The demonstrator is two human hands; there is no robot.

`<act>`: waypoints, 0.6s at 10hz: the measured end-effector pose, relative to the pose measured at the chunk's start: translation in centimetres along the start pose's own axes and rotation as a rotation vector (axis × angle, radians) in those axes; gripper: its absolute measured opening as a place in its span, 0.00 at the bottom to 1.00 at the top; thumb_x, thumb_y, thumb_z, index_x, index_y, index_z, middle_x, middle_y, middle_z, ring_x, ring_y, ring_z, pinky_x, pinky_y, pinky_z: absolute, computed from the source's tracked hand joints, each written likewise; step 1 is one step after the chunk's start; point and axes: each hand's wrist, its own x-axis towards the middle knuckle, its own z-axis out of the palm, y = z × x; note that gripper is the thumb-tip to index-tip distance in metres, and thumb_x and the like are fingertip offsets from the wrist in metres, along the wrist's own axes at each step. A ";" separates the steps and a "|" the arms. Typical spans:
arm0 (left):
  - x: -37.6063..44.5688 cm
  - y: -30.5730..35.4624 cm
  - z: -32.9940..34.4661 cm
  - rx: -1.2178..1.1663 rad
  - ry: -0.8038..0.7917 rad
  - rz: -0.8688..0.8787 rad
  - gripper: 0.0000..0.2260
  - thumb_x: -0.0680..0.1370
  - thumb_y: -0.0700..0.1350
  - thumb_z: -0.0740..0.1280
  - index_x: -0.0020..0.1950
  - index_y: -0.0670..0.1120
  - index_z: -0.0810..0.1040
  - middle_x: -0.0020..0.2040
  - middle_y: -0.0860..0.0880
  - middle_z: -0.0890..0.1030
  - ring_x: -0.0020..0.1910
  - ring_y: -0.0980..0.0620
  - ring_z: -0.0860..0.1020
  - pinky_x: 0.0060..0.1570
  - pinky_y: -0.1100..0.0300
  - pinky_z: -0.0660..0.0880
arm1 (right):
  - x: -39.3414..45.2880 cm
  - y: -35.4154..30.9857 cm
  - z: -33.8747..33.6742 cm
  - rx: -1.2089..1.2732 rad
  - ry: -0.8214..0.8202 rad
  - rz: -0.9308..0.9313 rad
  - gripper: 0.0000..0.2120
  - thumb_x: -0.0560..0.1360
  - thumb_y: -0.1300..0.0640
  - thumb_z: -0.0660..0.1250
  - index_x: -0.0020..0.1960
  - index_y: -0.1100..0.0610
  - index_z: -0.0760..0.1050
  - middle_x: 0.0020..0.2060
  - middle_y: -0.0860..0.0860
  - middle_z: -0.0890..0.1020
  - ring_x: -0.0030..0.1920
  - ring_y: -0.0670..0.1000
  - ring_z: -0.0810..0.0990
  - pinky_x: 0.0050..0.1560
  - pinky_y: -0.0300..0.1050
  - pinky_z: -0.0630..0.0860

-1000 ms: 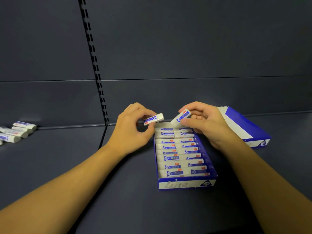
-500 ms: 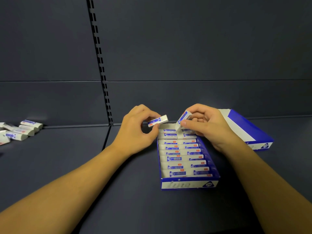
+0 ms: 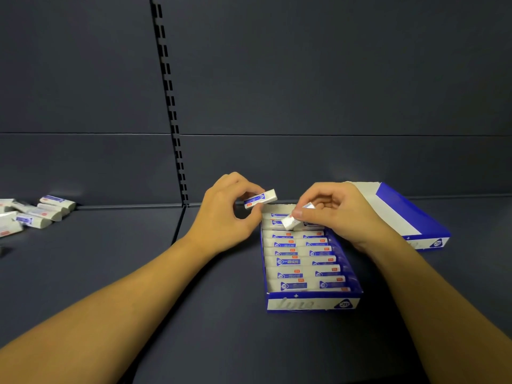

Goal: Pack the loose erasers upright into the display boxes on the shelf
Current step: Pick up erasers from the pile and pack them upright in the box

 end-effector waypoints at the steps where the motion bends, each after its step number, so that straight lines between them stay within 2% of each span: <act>1: 0.0 0.0 0.1 0.001 -0.003 -0.005 0.08 0.74 0.40 0.72 0.52 0.48 0.83 0.45 0.54 0.78 0.45 0.52 0.75 0.42 0.62 0.72 | 0.0 -0.1 0.2 -0.078 -0.028 0.040 0.11 0.68 0.53 0.79 0.44 0.57 0.81 0.36 0.55 0.86 0.39 0.55 0.86 0.47 0.61 0.82; 2: 0.0 0.0 0.0 0.003 -0.004 -0.009 0.08 0.74 0.40 0.72 0.52 0.48 0.83 0.46 0.54 0.78 0.46 0.52 0.75 0.42 0.63 0.72 | 0.1 -0.1 0.3 -0.208 -0.086 0.091 0.14 0.66 0.49 0.80 0.44 0.54 0.79 0.37 0.50 0.86 0.39 0.51 0.87 0.47 0.57 0.84; 3: 0.0 0.0 0.0 0.009 0.002 -0.009 0.08 0.74 0.40 0.72 0.52 0.48 0.83 0.45 0.54 0.78 0.45 0.53 0.75 0.42 0.63 0.72 | 0.0 -0.2 0.5 -0.306 -0.086 0.063 0.14 0.65 0.46 0.80 0.43 0.50 0.79 0.36 0.49 0.86 0.39 0.50 0.86 0.44 0.53 0.84; 4: -0.1 0.2 0.0 0.012 0.002 -0.009 0.08 0.74 0.40 0.72 0.52 0.48 0.83 0.45 0.54 0.78 0.45 0.54 0.75 0.43 0.66 0.70 | -0.2 -0.3 1.0 -0.337 -0.094 0.000 0.13 0.67 0.47 0.80 0.43 0.49 0.79 0.36 0.46 0.86 0.38 0.47 0.85 0.37 0.42 0.81; 6: -0.1 0.3 -0.1 0.007 0.005 -0.019 0.08 0.74 0.40 0.72 0.51 0.48 0.83 0.45 0.54 0.78 0.45 0.53 0.75 0.44 0.69 0.68 | -0.4 -0.7 1.0 -0.500 -0.194 -0.045 0.12 0.67 0.45 0.79 0.42 0.45 0.77 0.37 0.39 0.84 0.40 0.38 0.84 0.35 0.30 0.76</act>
